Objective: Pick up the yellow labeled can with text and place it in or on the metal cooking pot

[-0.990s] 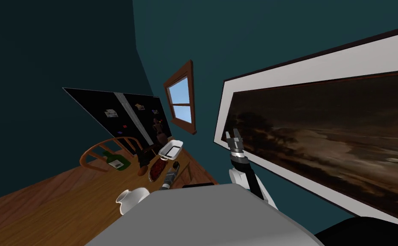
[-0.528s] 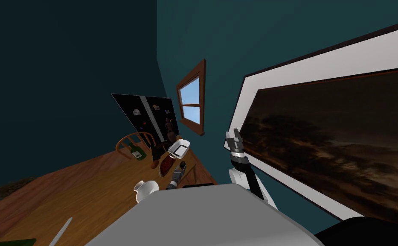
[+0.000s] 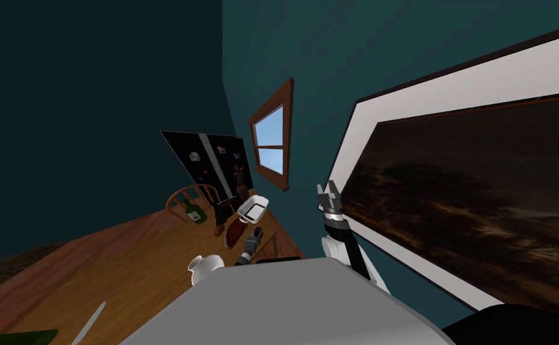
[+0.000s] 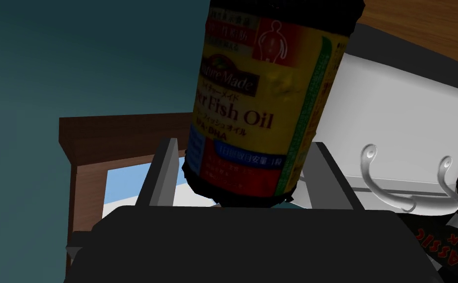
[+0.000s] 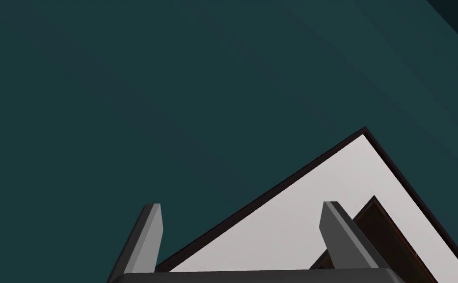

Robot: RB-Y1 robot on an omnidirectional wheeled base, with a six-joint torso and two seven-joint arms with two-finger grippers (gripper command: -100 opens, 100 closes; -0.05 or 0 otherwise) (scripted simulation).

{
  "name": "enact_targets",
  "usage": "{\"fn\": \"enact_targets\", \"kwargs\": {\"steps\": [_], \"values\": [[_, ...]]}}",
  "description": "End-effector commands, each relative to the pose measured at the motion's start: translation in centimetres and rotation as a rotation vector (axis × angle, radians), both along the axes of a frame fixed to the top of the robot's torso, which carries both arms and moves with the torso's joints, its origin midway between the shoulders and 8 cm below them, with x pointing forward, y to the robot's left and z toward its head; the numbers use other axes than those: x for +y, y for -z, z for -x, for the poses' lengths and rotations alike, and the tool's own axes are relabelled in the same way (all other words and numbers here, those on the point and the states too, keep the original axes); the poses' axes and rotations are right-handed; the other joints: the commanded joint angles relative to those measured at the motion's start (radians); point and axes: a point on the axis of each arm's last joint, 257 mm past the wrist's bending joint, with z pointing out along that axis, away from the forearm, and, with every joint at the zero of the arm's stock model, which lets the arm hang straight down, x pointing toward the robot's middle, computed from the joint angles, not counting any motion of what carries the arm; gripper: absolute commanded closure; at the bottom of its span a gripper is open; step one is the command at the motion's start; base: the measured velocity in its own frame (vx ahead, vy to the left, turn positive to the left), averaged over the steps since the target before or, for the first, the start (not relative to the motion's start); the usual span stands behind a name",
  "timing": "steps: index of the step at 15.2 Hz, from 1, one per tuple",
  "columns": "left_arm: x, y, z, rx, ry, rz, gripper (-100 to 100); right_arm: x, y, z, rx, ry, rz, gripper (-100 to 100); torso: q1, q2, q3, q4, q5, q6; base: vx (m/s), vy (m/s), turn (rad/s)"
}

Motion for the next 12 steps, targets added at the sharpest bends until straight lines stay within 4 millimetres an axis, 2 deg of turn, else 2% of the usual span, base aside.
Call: {"fn": "enact_targets", "kwargs": {"steps": [1, 6, 8, 9, 10, 11, 12], "values": [[1.6, 0.1, 0.2, 0.006, -0.022, -0.002, 100, 0.0, 0.0, 0.0, 0.000, 0.000, 0.000, 0, 0.000, 0.000, 0.000, 0.000, 0.000, 0.000, -0.104, -0.037, -0.461], [10.5, 0.4, 0.9, 0.013, -0.173, -0.003, 100, 0.0, 0.0, 0.0, 0.000, 0.000, 0.000, 0, -0.003, 0.004, 0.000, -0.005, 0.003, 0.001, -0.129, -0.080, -0.435], [10.5, 0.4, 0.9, 0.013, -0.173, -0.003, 100, 0.0, 0.0, 0.0, 0.000, 0.000, 0.000, 0, -0.002, 0.004, -0.001, -0.006, 0.003, -0.001, -0.085, -0.071, -0.139], [14.1, 0.1, 1.3, 0.010, -0.236, -0.005, 100, 0.0, 0.0, 0.0, 0.000, 0.000, 0.000, 0, 0.000, 0.002, -0.002, -0.006, 0.004, -0.002, -0.067, -0.075, -0.333], [14.1, 0.1, 1.3, 0.010, -0.236, -0.005, 100, 0.0, 0.0, 0.0, 0.000, 0.000, 0.000, 0, 0.001, 0.000, -0.003, -0.007, 0.003, -0.001, -0.078, -0.073, -0.376], [15.8, 0.0, 1.5, 0.007, -0.268, -0.006, 100, 0.0, 0.0, 0.0, 0.000, 0.000, 0.000, 0, 0.001, 0.000, -0.003, -0.006, 0.004, -0.001, -0.079, -0.082, -0.335], [14.2, 0.1, 1.5, 0.009, -0.237, -0.006, 100, 0.0, 0.0, 0.0, 0.000, 0.000, 0.000, 0, 0.001, 0.000, -0.003, -0.006, 0.004, -0.001, -0.048, -0.048, -0.121]]}}
